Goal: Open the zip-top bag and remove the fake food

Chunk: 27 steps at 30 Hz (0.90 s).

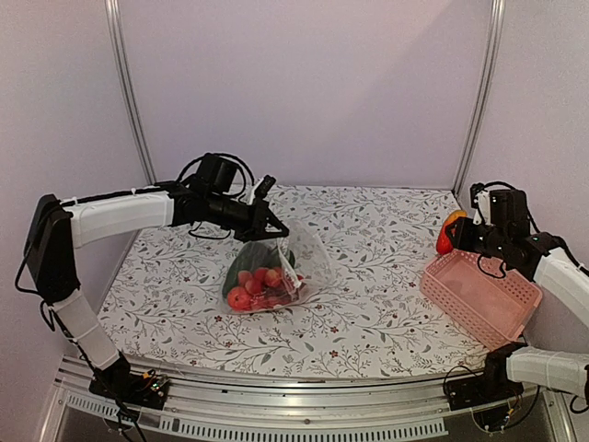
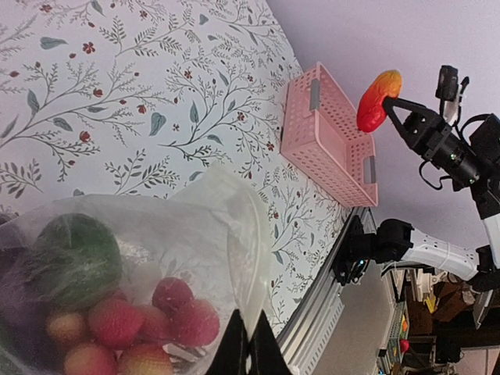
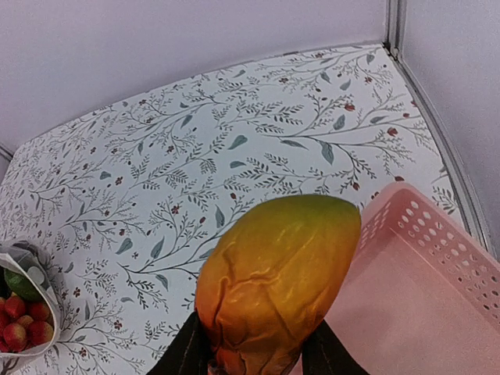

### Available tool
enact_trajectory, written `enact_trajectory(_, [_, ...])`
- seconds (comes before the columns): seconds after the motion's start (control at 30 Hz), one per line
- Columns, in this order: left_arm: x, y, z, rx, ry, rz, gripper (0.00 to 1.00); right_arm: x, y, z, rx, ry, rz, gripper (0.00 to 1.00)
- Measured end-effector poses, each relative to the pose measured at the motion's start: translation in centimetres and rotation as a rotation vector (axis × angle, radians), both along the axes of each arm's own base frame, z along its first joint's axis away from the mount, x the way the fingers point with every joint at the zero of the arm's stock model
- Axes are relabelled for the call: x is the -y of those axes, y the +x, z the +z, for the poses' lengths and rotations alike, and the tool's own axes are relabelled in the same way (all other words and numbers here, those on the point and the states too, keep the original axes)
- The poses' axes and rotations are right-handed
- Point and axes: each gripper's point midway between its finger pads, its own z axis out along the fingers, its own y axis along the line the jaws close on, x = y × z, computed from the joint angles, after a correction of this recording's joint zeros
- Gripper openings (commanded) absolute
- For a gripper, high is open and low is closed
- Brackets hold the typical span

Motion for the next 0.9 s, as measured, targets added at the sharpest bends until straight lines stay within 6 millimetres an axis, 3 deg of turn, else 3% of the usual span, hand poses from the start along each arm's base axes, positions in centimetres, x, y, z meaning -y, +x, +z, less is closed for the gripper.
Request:
enact_trajectory(0.23, [0.4, 0.1, -0.1, -0.007, -0.007, -0.014, 0.00, 4.0, -1.0, -5.7, -0.229, 0.080, -0.176, 0.09])
enact_trajectory(0.57, [0.4, 0.4, -0.2, -0.010, -0.007, -0.018, 0.00, 6.2, -0.8, -11.7, -0.442, 0.117, -0.252, 0.22])
enact_trajectory(0.77, [0.4, 0.4, -0.4, -0.015, -0.008, -0.022, 0.00, 5.6, -0.3, -13.8, -0.498, 0.149, -0.217, 0.40])
enact_trajectory(0.9, [0.4, 0.4, -0.4, -0.018, -0.012, -0.026, 0.00, 5.0, 0.3, -14.7, -0.519, 0.164, -0.186, 0.57])
